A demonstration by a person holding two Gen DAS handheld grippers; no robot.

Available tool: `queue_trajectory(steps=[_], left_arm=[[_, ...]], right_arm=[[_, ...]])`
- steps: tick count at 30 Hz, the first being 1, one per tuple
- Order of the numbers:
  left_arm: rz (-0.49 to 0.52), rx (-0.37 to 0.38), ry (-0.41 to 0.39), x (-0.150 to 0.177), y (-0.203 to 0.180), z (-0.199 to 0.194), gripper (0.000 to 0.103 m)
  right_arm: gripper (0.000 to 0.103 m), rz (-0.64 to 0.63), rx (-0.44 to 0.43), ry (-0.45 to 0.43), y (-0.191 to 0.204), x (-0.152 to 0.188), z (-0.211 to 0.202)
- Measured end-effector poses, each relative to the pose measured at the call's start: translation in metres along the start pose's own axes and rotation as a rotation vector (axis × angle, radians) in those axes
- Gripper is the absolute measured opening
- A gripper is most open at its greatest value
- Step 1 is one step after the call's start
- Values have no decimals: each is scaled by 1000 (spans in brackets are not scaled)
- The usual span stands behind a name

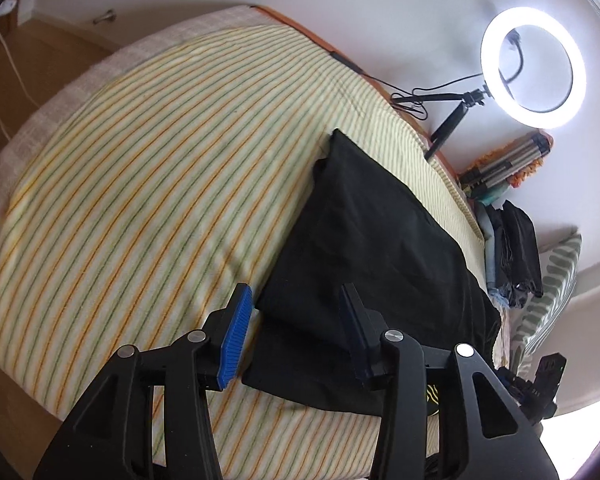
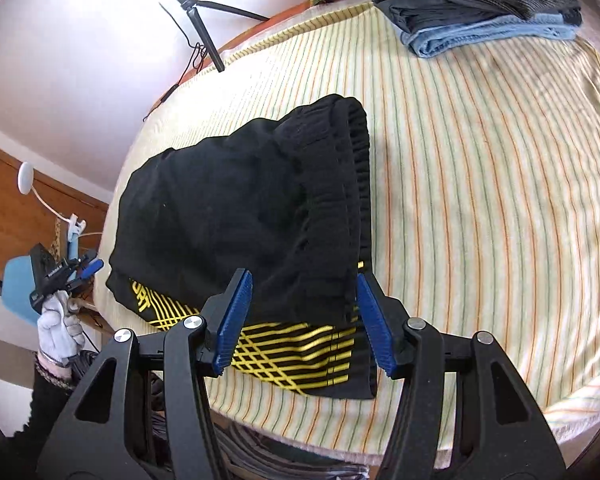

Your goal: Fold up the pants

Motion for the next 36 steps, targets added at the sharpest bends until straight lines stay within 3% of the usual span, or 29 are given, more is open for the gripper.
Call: queue_trajectory(steps=[2,8,10,11,14,25,34,36], left_arm=[[-7,1,21,2,2,7,43],[-4,-15,29,5,-1,17,40],[13,-18,12,3,-6,16,21],[21,-17,10,2,-7,16,3],[50,-9,-15,-3,-14,12,2],[94,-2,-101,-12,-23,-19,1],[111,-46,-99,5,-4,-34,1],[78,6,-65,5,-3,-27,1]], right_arm=[[57,-19,11,10,2,1,3],[40,-77,57,30,13,4,9],[23,-78,59,33,11,3,9],[22,-77,58,34,10,2,9],[9,-92,47,28,13,1,6],[6,-134,27,-31,28,-7,-23],[5,-139,23,-16,20,20,-45],[5,-134,42,-17,13,18,-39]])
Point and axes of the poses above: each gripper's, at about its wrist camera, not at the fingertips, and z roughly the way its jaws point, y to its left, x to its underside, the point moved 8 cm from there along z, roughly the way its jaws point, and after that the axes turned 3 degrees about z, right-handed, at the moved point
